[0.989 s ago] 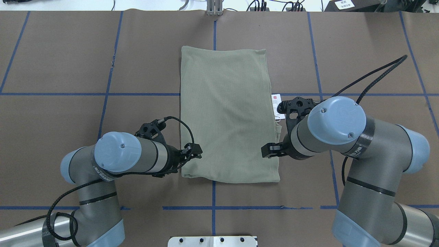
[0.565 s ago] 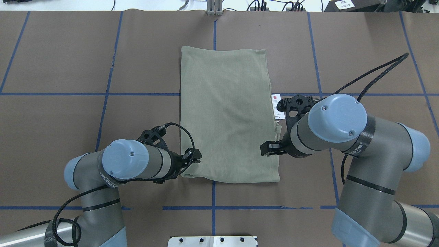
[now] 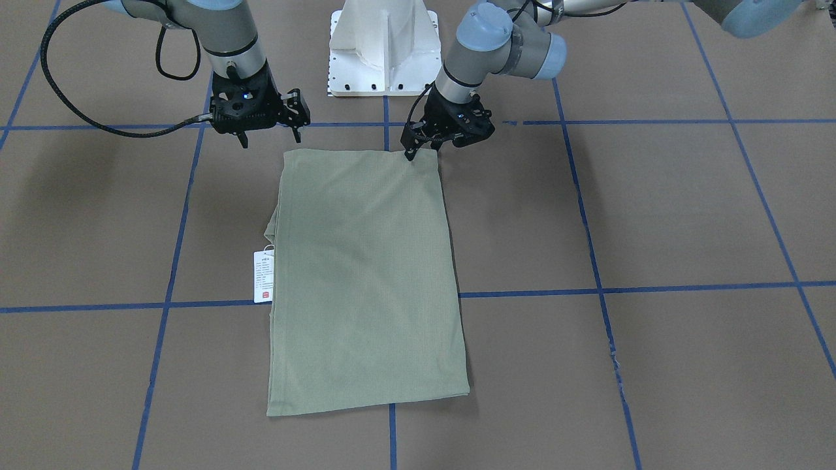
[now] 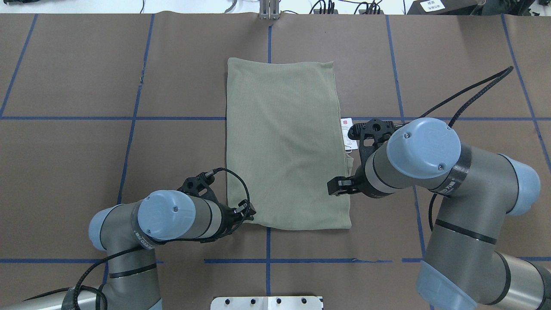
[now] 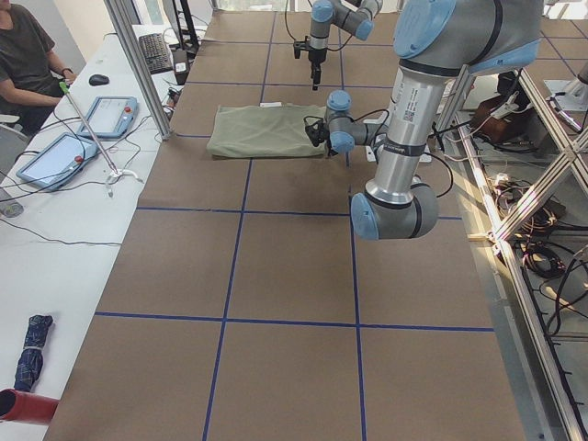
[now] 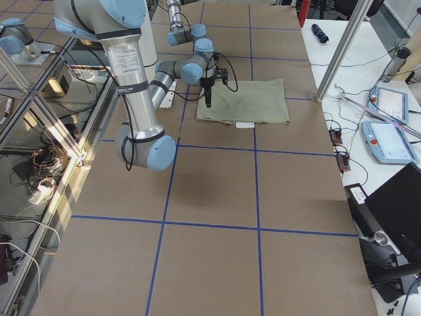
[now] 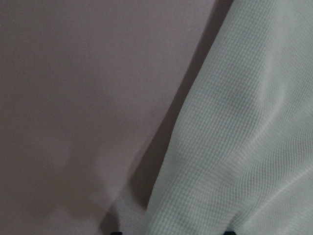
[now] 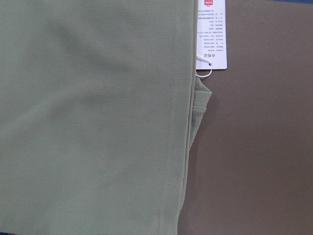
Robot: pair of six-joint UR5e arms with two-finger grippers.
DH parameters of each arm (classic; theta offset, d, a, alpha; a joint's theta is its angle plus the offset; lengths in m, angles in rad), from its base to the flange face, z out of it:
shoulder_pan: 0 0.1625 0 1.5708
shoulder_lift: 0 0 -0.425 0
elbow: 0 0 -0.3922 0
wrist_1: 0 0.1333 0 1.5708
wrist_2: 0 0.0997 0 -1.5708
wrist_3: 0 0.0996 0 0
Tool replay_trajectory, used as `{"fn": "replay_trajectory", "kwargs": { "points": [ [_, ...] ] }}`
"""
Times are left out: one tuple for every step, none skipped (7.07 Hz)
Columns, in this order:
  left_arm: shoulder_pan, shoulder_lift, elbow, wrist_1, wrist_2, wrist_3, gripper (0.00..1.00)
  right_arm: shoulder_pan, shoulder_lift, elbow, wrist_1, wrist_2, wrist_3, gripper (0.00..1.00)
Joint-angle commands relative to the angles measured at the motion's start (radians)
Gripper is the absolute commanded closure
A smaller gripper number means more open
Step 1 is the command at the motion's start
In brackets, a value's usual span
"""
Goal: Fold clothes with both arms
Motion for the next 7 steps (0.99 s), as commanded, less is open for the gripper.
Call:
{"fn": "replay_trajectory", "kwargs": {
  "points": [
    [-0.022,0.001,-0.01,0.0,0.002,0.006,0.38,0.0,-0.001,-0.001,0.0,0.0,0.0,0.0],
    [-0.027,0.001,-0.009,0.0,0.002,0.01,0.34,0.0,-0.003,-0.001,0.0,0.0,0.0,0.0],
    [-0.034,0.002,-0.009,0.002,0.002,0.013,0.23,0.0,-0.003,-0.001,0.0,0.0,-0.002,0.0],
    [-0.034,0.005,-0.007,0.002,0.002,0.013,0.09,0.0,-0.003,-0.001,0.0,0.0,0.0,0.0],
    [-0.033,0.004,-0.007,0.002,0.0,0.013,0.05,0.0,-0.004,-0.001,0.0,0.0,0.0,0.0],
    [-0.031,0.002,-0.004,0.002,0.0,0.013,0.05,0.0,-0.004,-0.001,0.0,0.0,0.0,0.0],
    [-0.031,0.001,0.001,0.002,0.0,0.013,0.05,0.0,-0.006,-0.001,0.0,0.0,-0.002,0.0]
  ]
}}
